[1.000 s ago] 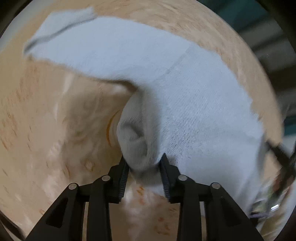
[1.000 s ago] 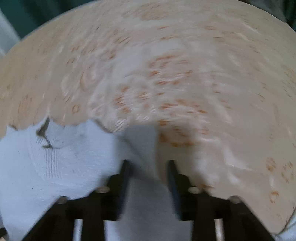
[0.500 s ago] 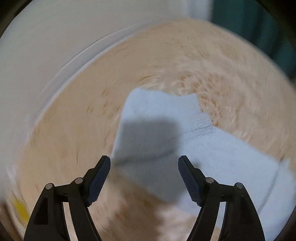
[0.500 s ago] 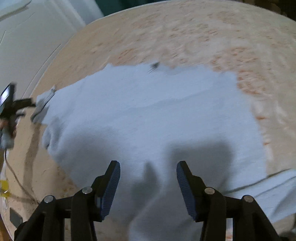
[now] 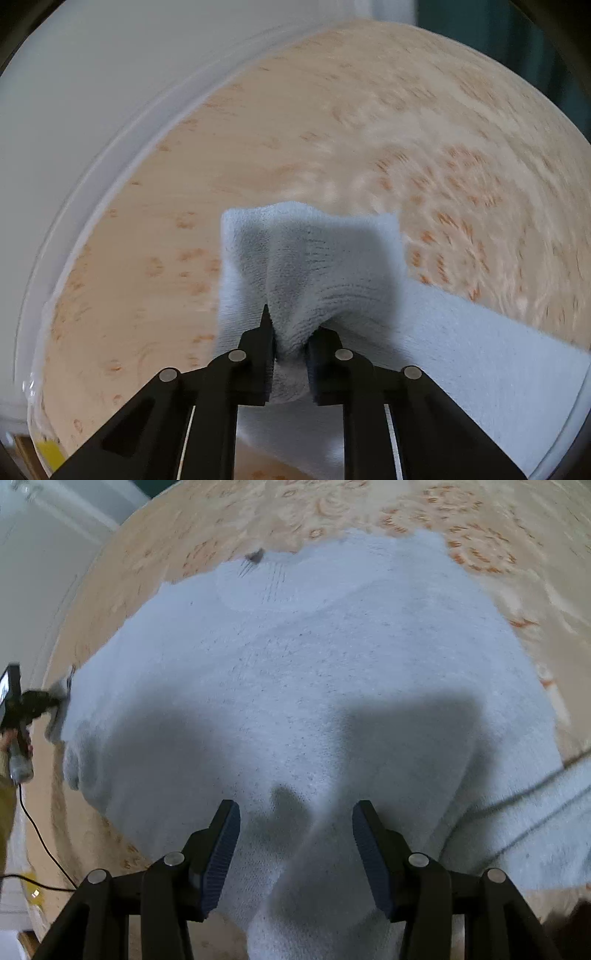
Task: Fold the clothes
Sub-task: 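Release and regrasp the sweater with the left gripper, pulling it flat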
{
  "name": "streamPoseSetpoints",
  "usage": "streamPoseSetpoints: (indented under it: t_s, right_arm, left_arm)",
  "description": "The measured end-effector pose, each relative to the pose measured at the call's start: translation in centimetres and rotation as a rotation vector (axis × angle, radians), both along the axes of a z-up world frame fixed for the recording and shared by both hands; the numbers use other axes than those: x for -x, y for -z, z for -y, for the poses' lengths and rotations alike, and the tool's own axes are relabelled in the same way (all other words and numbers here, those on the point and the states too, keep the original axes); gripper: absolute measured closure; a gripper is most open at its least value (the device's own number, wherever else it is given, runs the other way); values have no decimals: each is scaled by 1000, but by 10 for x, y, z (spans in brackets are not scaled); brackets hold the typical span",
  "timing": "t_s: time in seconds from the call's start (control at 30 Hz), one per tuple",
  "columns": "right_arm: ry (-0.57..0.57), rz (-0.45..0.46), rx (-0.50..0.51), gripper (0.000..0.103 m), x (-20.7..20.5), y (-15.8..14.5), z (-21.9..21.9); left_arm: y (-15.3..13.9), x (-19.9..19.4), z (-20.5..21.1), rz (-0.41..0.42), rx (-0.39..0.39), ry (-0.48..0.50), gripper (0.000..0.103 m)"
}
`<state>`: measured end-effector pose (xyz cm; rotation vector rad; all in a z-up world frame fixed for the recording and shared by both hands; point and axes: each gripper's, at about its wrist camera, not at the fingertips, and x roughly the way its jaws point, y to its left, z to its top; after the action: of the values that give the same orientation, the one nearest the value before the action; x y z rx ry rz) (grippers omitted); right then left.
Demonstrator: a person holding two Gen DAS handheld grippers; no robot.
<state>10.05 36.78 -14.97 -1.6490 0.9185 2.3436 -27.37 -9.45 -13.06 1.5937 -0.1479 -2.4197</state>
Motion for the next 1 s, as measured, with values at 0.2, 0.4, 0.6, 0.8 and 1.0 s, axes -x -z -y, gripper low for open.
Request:
streamPoseSetpoints:
  t_s: [0.2,0.4,0.6,0.8,1.0]
  right_arm:
    - [64,-8,-13,50,-21,-10,-4]
    - [149,14,-24,50,-53,-12,-19]
    - [280,60,31,50,-97,-4,-43]
    - [338,54,37,50,-128,-14,-63]
    - [493,-19,-75,39,-157,-47,-115]
  left_arm:
    - [-112,-60,-74,-155,-321,229,90]
    - [-200,-175,-241,-133,-608,674,90]
    - [-93,-265,-376,159,-628,889,90]
    - [18,-295,-395,367,-540,830,90]
    - [4,-277,-361,415,-594,760,57]
